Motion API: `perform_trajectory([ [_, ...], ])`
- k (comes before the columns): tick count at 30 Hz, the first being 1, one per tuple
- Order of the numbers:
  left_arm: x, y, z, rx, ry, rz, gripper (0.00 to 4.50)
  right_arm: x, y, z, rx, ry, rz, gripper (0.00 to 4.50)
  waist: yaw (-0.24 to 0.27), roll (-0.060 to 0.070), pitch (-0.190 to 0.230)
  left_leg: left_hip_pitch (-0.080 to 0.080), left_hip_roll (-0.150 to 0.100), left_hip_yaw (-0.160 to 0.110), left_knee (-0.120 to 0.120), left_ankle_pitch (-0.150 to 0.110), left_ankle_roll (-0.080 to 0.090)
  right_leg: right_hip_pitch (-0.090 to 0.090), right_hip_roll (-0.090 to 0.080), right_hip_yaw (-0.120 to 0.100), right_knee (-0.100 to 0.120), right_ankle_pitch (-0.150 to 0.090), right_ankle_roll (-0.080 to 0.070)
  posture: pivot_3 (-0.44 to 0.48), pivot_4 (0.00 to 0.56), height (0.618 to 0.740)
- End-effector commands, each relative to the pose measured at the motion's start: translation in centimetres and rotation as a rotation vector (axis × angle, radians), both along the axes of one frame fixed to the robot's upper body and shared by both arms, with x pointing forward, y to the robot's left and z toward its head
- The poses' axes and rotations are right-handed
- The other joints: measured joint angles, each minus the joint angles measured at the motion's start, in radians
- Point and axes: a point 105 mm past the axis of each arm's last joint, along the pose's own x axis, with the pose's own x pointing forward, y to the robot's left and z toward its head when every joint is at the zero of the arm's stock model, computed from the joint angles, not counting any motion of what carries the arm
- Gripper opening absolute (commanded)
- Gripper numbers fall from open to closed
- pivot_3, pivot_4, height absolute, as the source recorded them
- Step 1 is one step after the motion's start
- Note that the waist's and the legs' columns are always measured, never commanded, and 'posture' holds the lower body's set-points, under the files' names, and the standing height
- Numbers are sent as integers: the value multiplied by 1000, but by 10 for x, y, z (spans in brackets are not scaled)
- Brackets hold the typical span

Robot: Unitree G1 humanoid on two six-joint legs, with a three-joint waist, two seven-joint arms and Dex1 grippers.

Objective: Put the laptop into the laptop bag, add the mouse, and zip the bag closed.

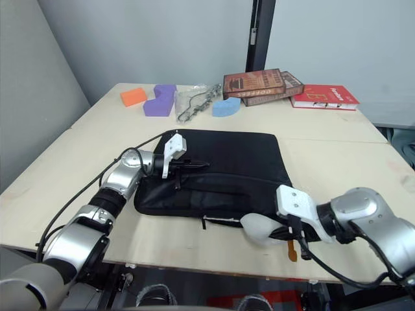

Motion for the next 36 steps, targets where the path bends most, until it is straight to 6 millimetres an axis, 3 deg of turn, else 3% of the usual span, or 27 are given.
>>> perform_trajectory([
  [1,-16,11,-54,146,169,-1,0,-3,-20,0,-25,-10,-85,23,2,0,0,0,0,0,-1,0,0,0,0,0,-1,0,0,0,150,734],
  [9,-17,11,-56,152,171,-12,0,-17,-67,7,-48,-12,-274,23,5,0,-3,0,-1,2,-4,0,0,0,-1,0,-3,-2,4,0,150,734],
  [16,-18,9,-59,157,172,-20,0,-21,-128,1,-137,-38,-453,23,7,-2,-2,0,-1,2,-6,0,0,0,-2,0,-5,-3,4,0,150,734],
  [23,-20,8,-61,164,177,-34,0,-13,-174,13,-142,-132,-610,23,5,1,-4,0,-2,3,-6,-1,1,0,-3,0,-7,-3,4,0,150,734],
  [26,-22,8,-63,164,188,-42,0,3,-190,22,-168,-238,-673,23,3,2,-4,-1,-3,3,-6,-1,1,0,-3,0,-7,-3,4,0,150,734],
  [31,-22,6,-61,147,181,-44,0,22,-189,24,-175,-334,-669,23,4,2,-5,-1,-4,4,-6,-1,2,0,-4,0,-7,-2,4,0,150,734],
  [36,-29,6,-64,167,209,-83,0,52,-173,18,-103,-415,-708,23,3,3,-6,0,-4,4,-6,-1,3,1,-5,-1,-8,-2,4,0,150,734],
])
